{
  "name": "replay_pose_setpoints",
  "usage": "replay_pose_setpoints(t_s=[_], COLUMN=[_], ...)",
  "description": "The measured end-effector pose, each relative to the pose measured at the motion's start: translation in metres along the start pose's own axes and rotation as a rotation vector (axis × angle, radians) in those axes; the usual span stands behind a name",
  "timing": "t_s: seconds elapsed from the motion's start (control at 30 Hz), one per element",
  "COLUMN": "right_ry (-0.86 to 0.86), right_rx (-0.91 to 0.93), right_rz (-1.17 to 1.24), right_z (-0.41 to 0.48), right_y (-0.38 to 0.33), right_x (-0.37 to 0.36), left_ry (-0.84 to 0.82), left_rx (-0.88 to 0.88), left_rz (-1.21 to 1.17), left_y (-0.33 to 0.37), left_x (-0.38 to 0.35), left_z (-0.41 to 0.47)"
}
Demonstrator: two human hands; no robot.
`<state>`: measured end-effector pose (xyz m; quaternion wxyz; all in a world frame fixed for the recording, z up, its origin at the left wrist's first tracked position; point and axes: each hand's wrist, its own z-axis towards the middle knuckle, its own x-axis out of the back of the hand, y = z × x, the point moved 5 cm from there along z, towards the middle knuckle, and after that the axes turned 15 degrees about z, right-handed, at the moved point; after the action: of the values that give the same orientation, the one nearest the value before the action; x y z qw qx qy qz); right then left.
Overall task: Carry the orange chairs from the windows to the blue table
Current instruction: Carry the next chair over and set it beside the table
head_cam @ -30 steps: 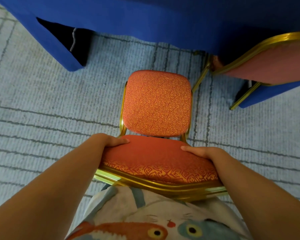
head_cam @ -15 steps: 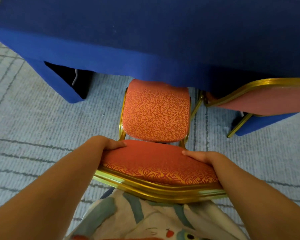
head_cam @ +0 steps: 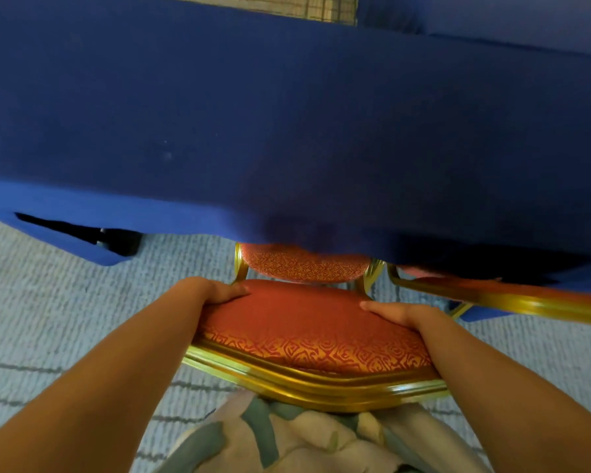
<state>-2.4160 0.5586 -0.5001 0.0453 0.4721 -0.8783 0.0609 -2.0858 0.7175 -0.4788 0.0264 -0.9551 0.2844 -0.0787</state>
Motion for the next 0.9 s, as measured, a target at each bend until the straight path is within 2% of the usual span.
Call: replay_pose_setpoints(t_s=[0.23, 0.47, 0.67, 0.8, 0.9], right_ry=[0.053, 0.059, 0.062, 0.095, 0.012], right_rx=[0.054, 0.112, 0.072, 0.154, 0.173], right_rz=[-0.045, -0.132, -0.276, -0.339, -0.367], right_z=[0.025, 0.026, -0.001, -0.041, -0.073], right_y=[-0.060, -0.098, -0.110, -0.126, -0.141], right_x=[0.052, 0.063, 0.055, 0.035, 0.008], left_ry=[0.025, 0.394, 0.368, 0.487, 0.590], left_rx=[-0.040, -0.172, -0.174, -0.198, -0.230], left_rz=[0.080, 0.382, 0.329, 0.252, 0.182], left_y=[0.053, 0.074, 0.073, 0.064, 0.057], left_x=[0.063, 0.111, 0.108, 0.108, 0.109], left_z=[0.018, 0.019, 0.012, -0.012, -0.034])
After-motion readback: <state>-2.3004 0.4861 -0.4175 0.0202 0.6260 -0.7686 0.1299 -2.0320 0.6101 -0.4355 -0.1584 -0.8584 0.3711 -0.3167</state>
